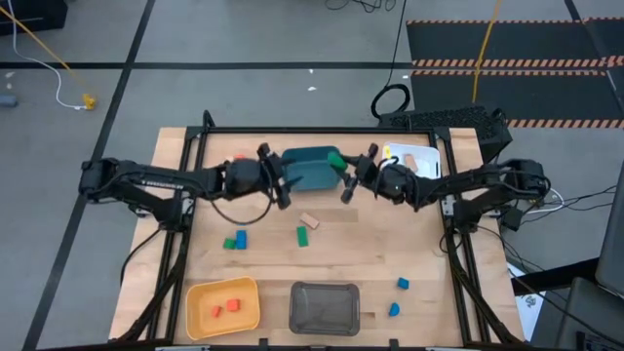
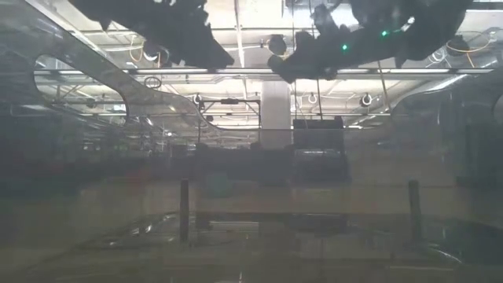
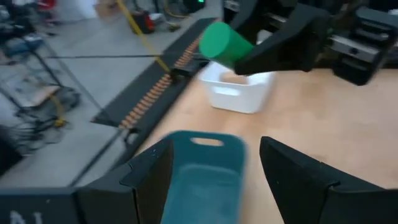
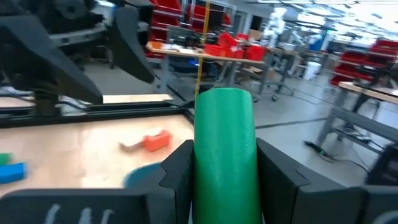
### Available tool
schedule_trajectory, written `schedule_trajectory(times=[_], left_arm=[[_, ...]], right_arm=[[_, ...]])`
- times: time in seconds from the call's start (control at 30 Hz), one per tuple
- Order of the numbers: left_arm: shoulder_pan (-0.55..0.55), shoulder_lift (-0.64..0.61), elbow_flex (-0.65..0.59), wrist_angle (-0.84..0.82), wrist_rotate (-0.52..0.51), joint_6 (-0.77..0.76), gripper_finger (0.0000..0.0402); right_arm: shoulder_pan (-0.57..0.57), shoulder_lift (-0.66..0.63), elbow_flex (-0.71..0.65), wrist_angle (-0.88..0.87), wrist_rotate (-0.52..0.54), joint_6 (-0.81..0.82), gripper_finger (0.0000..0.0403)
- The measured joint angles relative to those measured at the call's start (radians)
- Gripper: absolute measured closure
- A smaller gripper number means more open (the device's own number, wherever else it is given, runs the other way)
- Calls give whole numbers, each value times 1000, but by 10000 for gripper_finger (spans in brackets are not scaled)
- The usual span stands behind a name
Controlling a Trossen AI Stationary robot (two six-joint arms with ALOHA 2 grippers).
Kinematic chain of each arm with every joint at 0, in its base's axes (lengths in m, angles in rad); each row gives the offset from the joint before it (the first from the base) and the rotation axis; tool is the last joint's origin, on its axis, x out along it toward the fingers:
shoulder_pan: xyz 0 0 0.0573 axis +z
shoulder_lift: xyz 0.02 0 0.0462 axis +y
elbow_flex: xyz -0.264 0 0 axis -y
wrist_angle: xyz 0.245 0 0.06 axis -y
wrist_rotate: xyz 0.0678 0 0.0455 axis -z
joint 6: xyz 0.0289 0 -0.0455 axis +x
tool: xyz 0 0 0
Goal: Sort & place blocks by color
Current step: Put the right green block into the blue bin
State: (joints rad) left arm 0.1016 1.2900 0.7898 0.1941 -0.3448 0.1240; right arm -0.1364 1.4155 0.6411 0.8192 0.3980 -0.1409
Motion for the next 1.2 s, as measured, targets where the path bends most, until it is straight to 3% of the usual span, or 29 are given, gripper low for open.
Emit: schedule_trajectory(times=[0.27, 0.57, 0.8, 1.2], left_arm=[[155, 0, 0, -1, 51, -6, 160], [242, 0, 0, 23, 75, 1, 160], [273, 0, 0, 32, 75, 1, 160], [276, 0, 0, 5, 83, -57, 160]], right_arm=[[-111, 0, 0, 0, -240, -3, 284], [-198, 112, 1, 140, -252, 38, 284], [-235, 222, 2, 319, -354, 78, 284], [-222, 397, 136, 217, -429, 240, 284]])
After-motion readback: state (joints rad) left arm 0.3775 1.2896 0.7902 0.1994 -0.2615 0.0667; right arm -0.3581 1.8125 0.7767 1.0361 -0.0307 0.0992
